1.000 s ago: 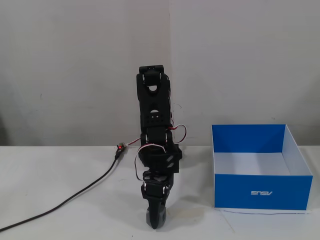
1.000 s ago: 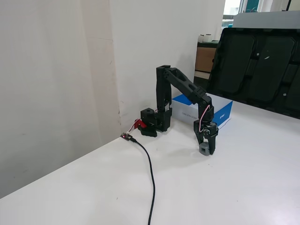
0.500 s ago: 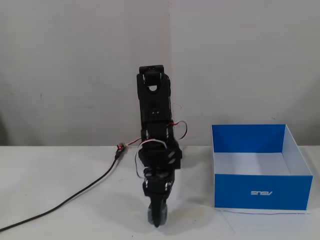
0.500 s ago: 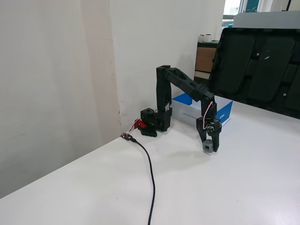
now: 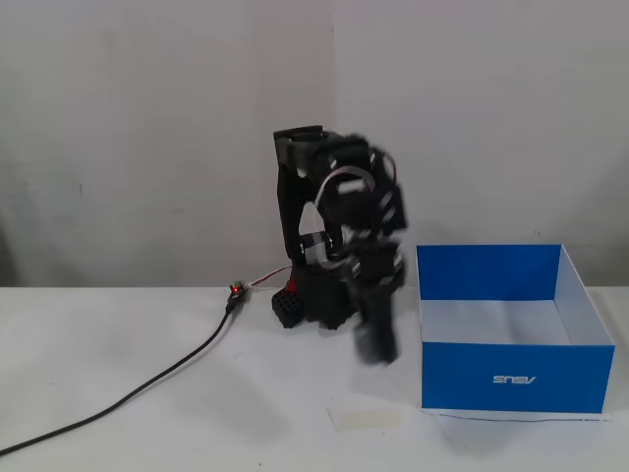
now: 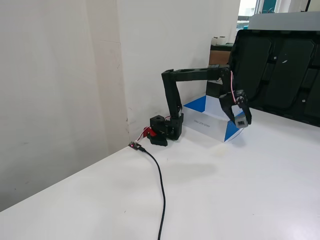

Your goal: Pick the gray block and keep it in the box.

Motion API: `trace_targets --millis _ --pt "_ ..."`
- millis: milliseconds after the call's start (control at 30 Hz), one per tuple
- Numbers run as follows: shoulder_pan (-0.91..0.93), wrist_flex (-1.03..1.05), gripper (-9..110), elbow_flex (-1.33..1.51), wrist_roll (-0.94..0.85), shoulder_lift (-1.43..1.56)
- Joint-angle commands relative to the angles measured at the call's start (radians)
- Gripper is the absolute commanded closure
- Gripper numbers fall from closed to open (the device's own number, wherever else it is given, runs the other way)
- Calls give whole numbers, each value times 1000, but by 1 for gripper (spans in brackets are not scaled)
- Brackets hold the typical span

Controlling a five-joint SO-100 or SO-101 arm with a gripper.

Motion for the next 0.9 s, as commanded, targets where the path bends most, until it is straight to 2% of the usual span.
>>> trace_targets --millis 0,267,500,700,867 --pt "-176 31 94 -98 -26 147" --pt "-489 87 93 -110 -17 160" --pt "-664 69 94 -72 -6 118" --pt "-747 69 77 -29 -6 64" --pt "-753 72 73 -8 -14 61"
